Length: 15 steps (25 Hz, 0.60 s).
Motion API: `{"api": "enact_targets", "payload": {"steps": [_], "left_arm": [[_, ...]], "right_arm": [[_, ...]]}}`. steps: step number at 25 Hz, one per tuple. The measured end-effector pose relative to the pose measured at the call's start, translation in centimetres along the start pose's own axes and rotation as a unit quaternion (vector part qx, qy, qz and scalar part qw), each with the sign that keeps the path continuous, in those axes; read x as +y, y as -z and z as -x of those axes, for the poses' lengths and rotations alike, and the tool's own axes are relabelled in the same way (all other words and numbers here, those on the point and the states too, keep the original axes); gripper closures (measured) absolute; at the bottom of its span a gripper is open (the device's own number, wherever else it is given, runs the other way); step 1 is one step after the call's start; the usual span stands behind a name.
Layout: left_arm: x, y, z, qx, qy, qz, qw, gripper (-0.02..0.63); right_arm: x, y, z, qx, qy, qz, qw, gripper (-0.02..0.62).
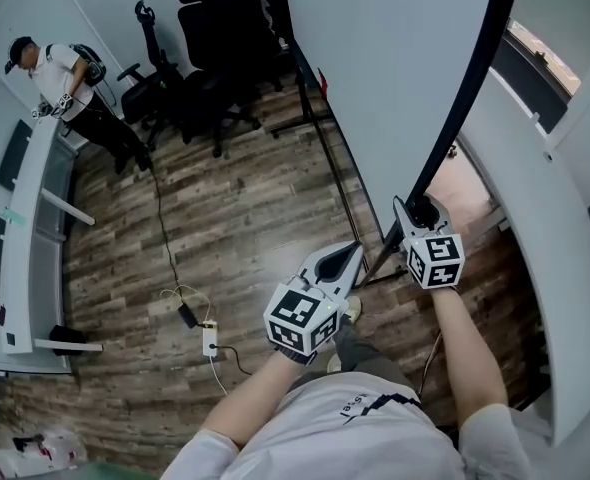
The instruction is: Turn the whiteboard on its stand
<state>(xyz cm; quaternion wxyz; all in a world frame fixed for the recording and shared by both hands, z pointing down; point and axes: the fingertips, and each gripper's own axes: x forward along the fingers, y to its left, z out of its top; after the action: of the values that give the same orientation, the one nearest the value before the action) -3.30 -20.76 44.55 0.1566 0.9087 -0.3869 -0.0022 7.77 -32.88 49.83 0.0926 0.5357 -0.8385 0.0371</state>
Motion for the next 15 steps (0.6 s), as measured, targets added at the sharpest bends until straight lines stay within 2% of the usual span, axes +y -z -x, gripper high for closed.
{"api": "enact_targets", "payload": {"steps": [15], "left_arm": [[-6.3,2.3,2.2,0.009,0.024,0.0,0.9997,0.594]], "right_arm": [[3.0,1.8,9.4,-0.008,-0.011,0.001,1.0,0.422]]}}
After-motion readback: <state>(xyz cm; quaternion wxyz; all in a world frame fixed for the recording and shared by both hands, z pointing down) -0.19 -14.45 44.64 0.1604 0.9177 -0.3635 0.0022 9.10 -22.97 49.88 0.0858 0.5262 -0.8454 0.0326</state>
